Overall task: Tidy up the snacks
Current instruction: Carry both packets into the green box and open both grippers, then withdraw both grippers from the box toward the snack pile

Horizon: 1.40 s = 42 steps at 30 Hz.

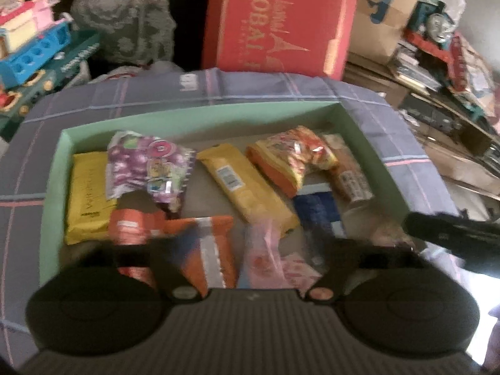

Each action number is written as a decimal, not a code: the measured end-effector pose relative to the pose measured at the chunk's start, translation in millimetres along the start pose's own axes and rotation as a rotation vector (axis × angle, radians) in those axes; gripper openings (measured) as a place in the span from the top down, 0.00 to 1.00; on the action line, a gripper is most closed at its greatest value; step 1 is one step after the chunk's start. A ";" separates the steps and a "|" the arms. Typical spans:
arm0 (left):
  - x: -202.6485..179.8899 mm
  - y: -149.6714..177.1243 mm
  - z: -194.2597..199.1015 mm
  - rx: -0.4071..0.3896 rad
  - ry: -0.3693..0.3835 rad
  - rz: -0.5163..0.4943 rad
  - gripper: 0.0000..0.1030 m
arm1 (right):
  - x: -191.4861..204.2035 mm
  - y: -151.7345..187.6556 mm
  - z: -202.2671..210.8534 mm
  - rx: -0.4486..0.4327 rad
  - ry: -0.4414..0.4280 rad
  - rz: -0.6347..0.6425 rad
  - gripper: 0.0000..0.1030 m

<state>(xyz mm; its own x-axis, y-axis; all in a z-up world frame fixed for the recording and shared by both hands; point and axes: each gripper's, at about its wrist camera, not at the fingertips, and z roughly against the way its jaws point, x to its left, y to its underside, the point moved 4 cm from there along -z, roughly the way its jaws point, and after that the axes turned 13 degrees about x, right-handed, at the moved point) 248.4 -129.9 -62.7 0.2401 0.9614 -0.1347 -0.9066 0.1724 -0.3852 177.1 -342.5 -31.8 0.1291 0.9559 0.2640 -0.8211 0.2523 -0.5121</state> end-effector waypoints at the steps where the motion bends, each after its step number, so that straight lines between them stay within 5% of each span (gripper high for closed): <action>1: 1.6 1.2 1.8 -0.017 -0.017 0.008 0.00 | 0.8 -0.2 4.8 -0.024 0.004 0.002 0.00; 28: -0.1 64.2 64.7 -0.025 -0.024 0.029 0.00 | 1.0 49.8 70.5 -0.032 -0.015 -0.028 0.00; 42: 18.8 128.9 64.7 0.043 -0.034 0.068 0.00 | -15.7 116.7 76.6 0.038 0.019 -0.016 0.00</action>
<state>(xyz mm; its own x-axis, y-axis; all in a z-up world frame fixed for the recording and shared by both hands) 113.6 -75.8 -55.8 0.1664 0.9777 -0.1282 -0.9346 0.1149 -0.3367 36.7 -339.5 -33.1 0.1526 0.9547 0.2556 -0.8392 0.2618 -0.4767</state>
